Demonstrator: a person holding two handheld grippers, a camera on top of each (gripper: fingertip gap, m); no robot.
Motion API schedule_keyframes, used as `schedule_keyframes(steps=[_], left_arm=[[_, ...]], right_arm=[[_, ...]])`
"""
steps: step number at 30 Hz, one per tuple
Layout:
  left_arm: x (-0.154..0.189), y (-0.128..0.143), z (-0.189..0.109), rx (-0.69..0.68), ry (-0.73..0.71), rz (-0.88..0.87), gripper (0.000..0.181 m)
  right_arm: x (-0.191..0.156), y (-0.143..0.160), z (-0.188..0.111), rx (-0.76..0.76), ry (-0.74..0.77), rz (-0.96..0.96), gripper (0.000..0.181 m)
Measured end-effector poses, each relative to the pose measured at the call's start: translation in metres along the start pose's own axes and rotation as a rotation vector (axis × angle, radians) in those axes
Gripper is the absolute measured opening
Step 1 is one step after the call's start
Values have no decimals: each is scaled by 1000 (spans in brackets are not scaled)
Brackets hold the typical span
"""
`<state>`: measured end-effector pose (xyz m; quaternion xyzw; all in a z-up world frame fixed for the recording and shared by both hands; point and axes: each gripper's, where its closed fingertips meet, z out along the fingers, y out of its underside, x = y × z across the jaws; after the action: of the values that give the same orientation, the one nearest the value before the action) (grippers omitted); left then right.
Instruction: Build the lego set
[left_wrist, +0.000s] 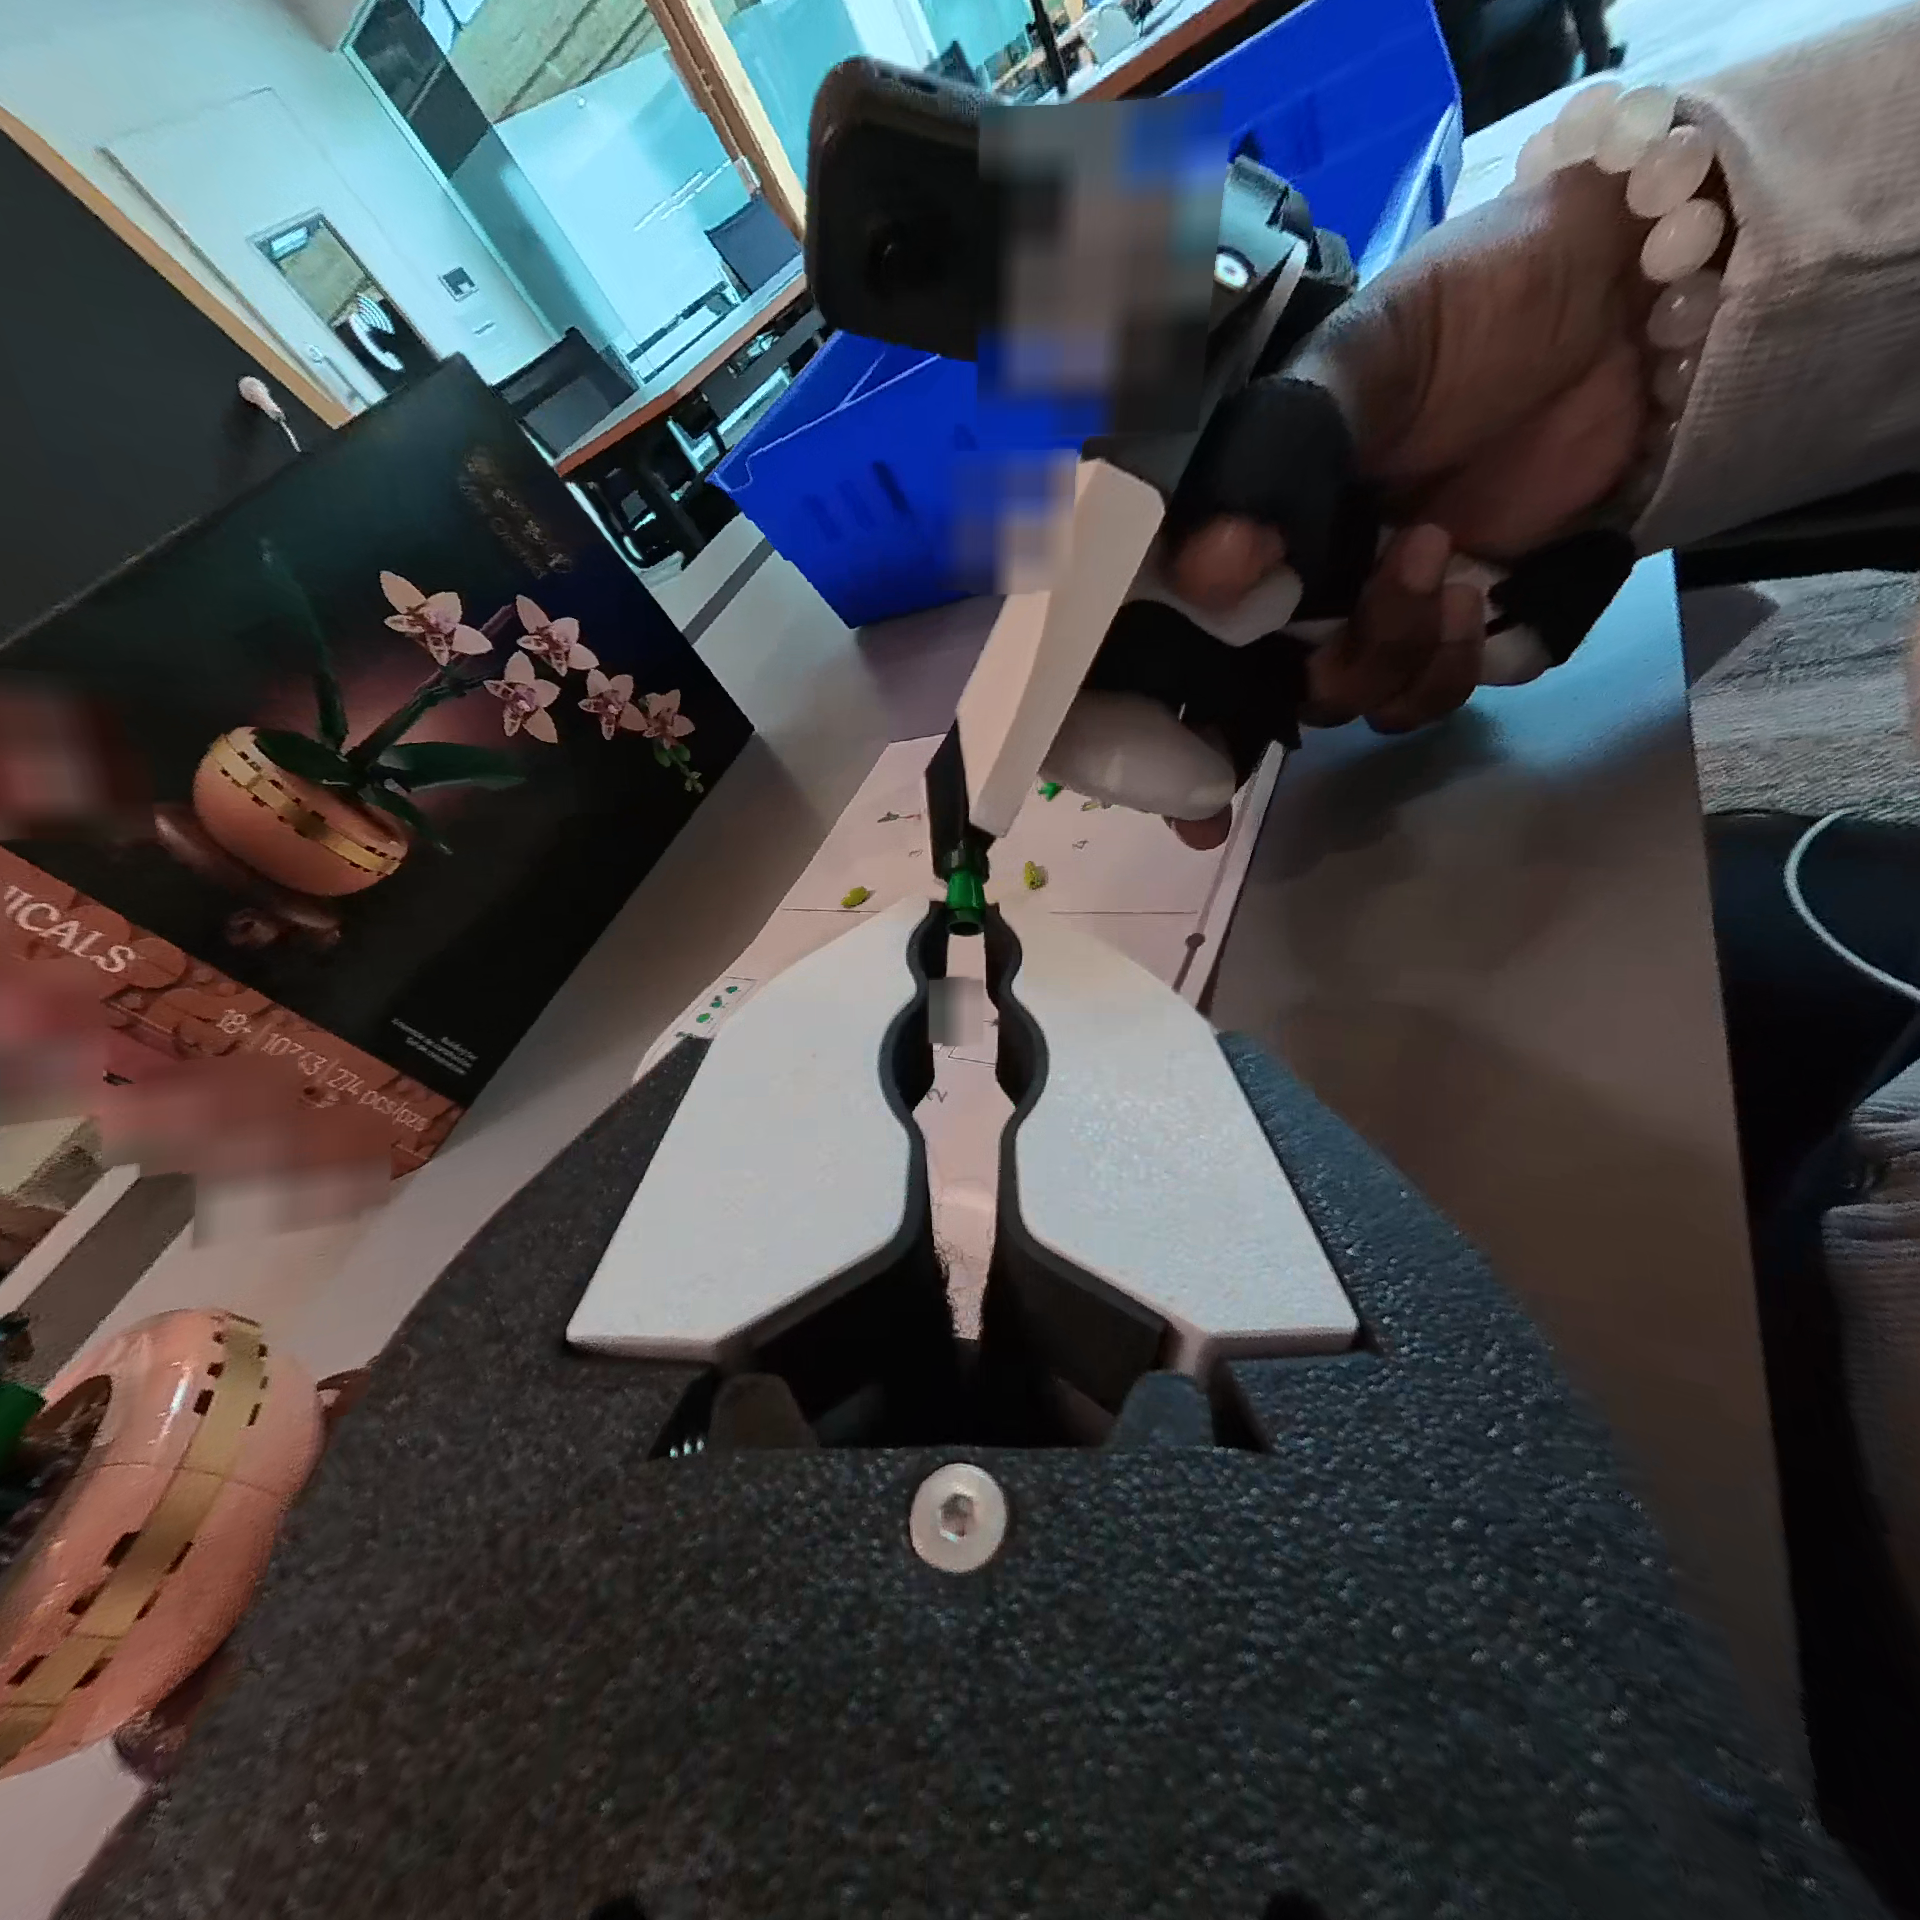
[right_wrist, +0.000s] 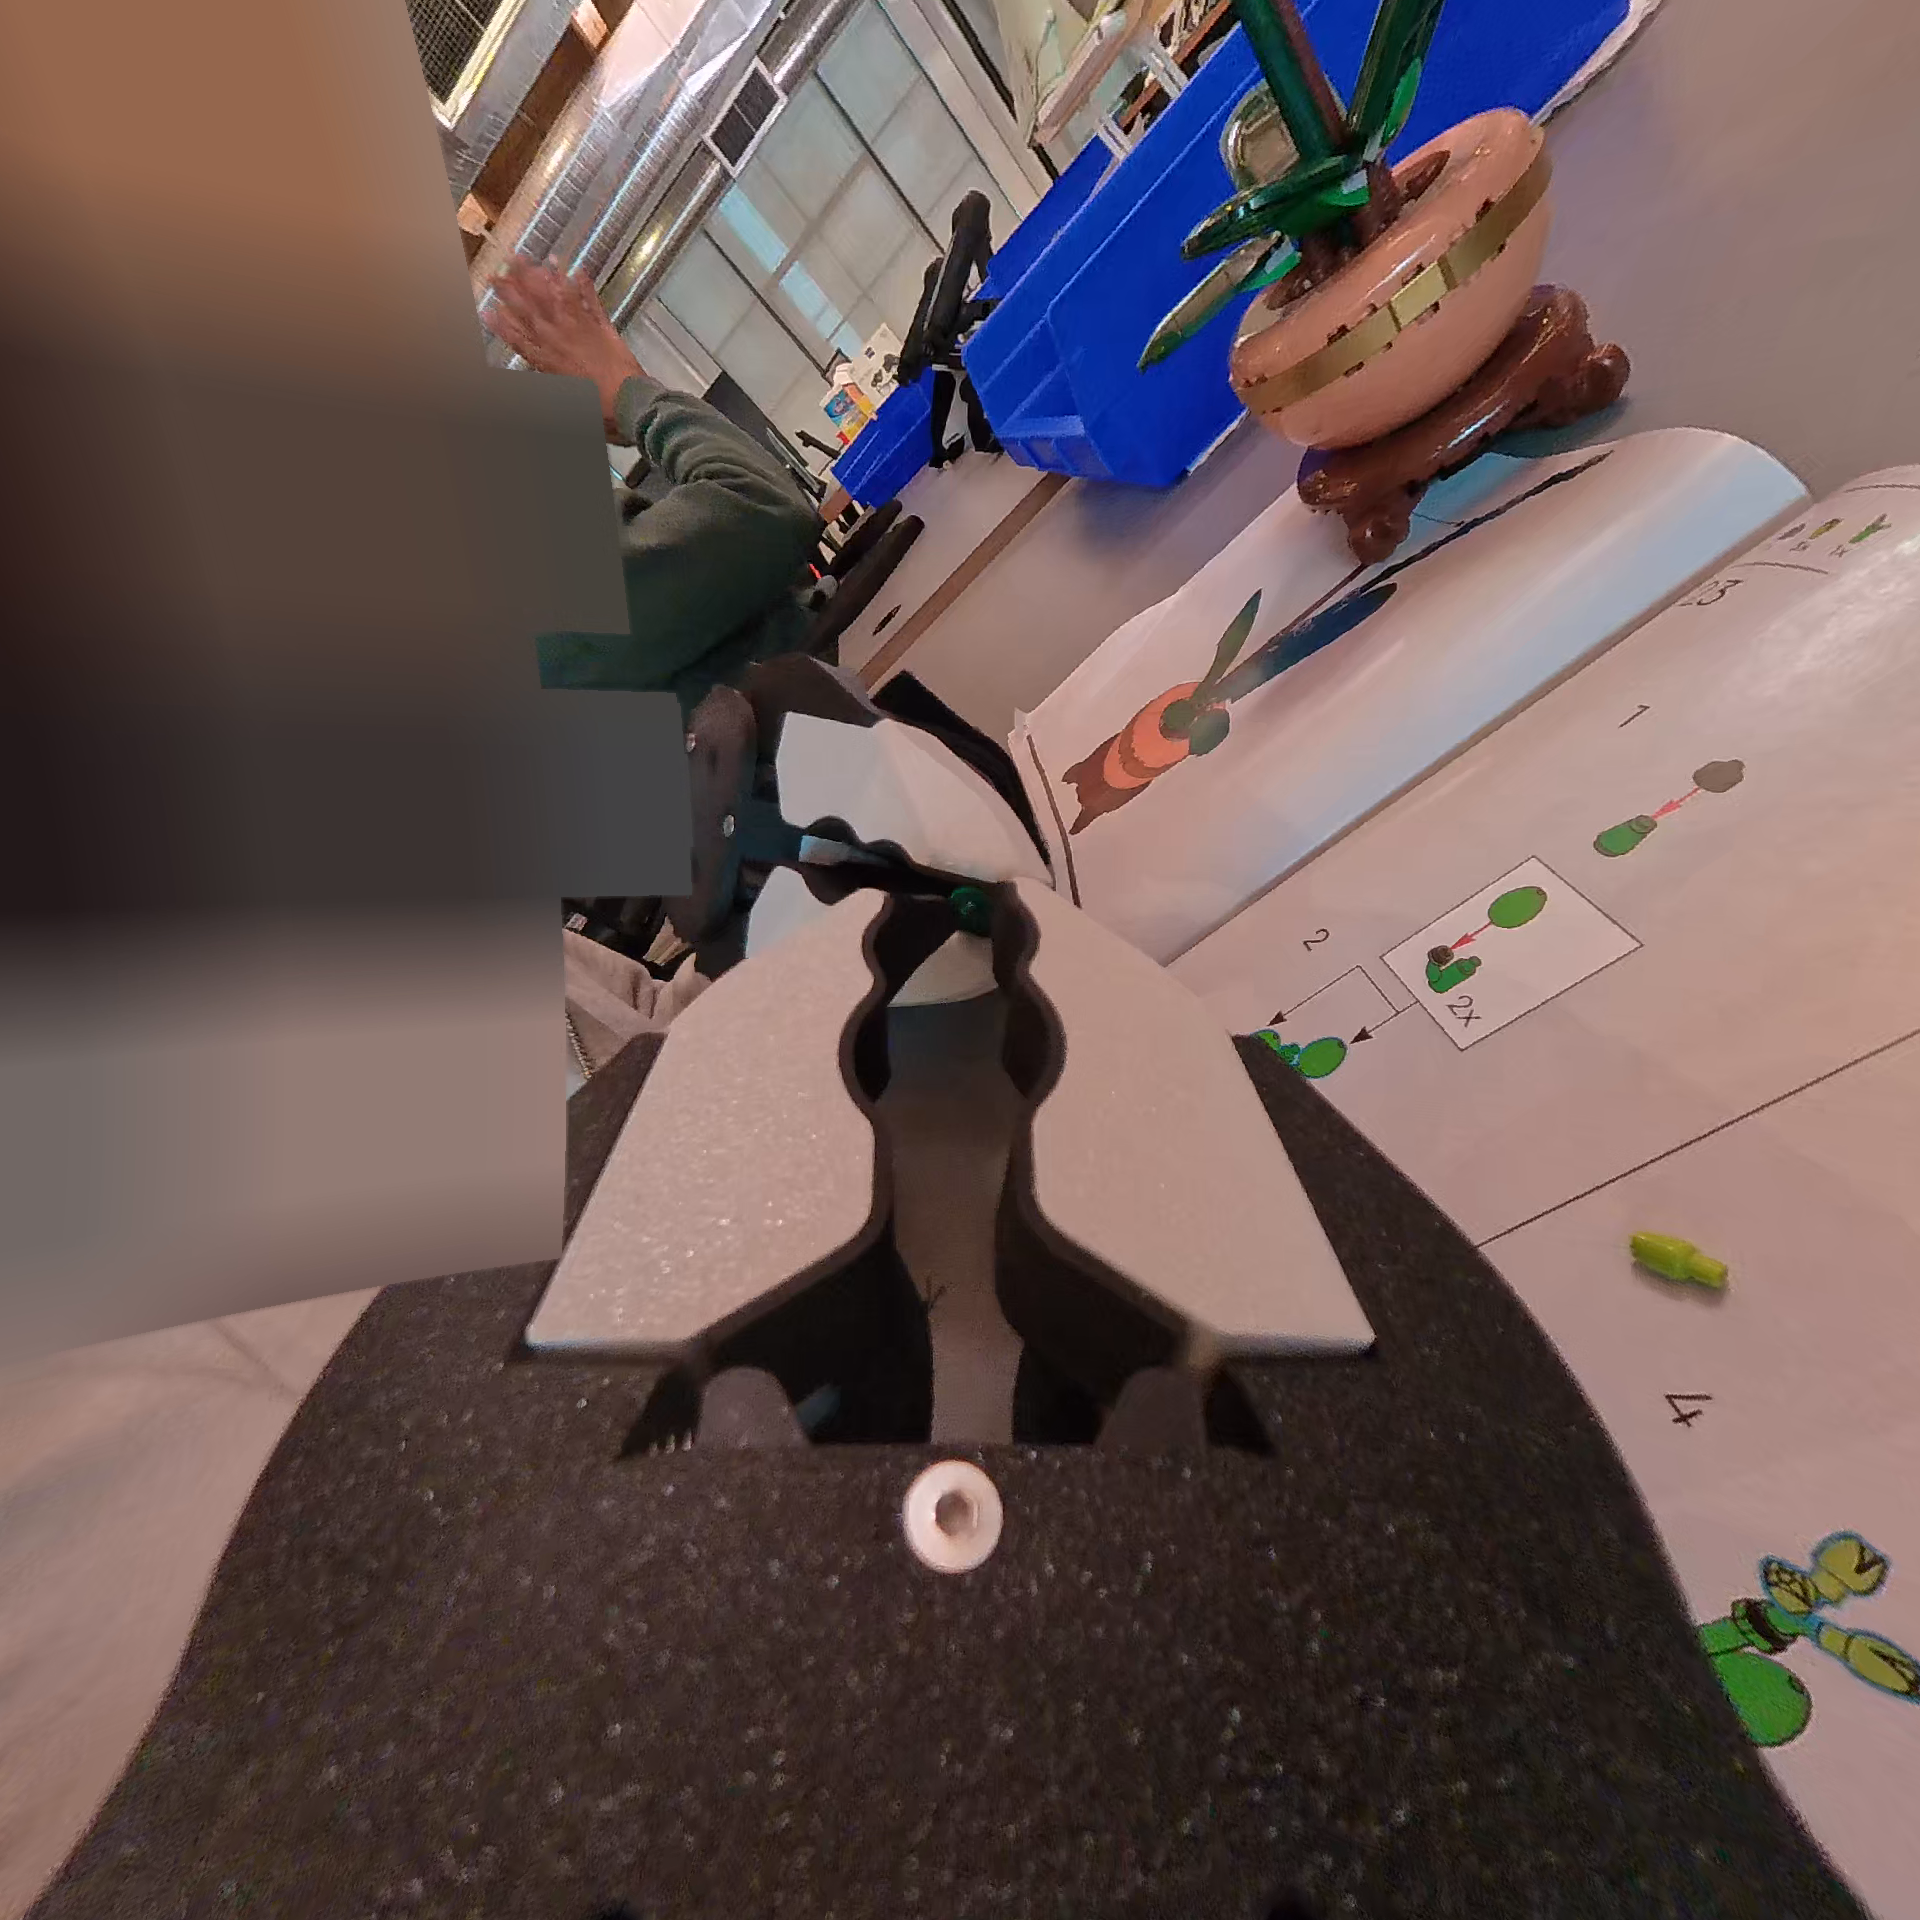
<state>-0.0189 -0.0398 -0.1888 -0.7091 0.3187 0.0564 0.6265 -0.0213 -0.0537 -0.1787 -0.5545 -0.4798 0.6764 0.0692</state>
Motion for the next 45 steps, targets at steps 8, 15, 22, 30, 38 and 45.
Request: schedule_keyframes(steps=[8,15,22,30,38,45], left_arm=[[4,10,5,-85,-36,131,6],[6,12,9,-81,-18,87,6],[0,5,5,-29,-52,70,6],[-1,0,3,-9,-84,140,6],[-2,4,5,-27,-87,114,7],[-3,5,3,-18,-51,19,10]], right_arm=[[10,3,-2,-3,79,-47,3],[6,5,0,-14,52,-50,1],[9,1,-4,15,38,-10,17],[9,4,-1,-6,37,-16,7],[11,2,-3,-49,120,-102,7],[15,-4,-13,-99,226,-253,6]])
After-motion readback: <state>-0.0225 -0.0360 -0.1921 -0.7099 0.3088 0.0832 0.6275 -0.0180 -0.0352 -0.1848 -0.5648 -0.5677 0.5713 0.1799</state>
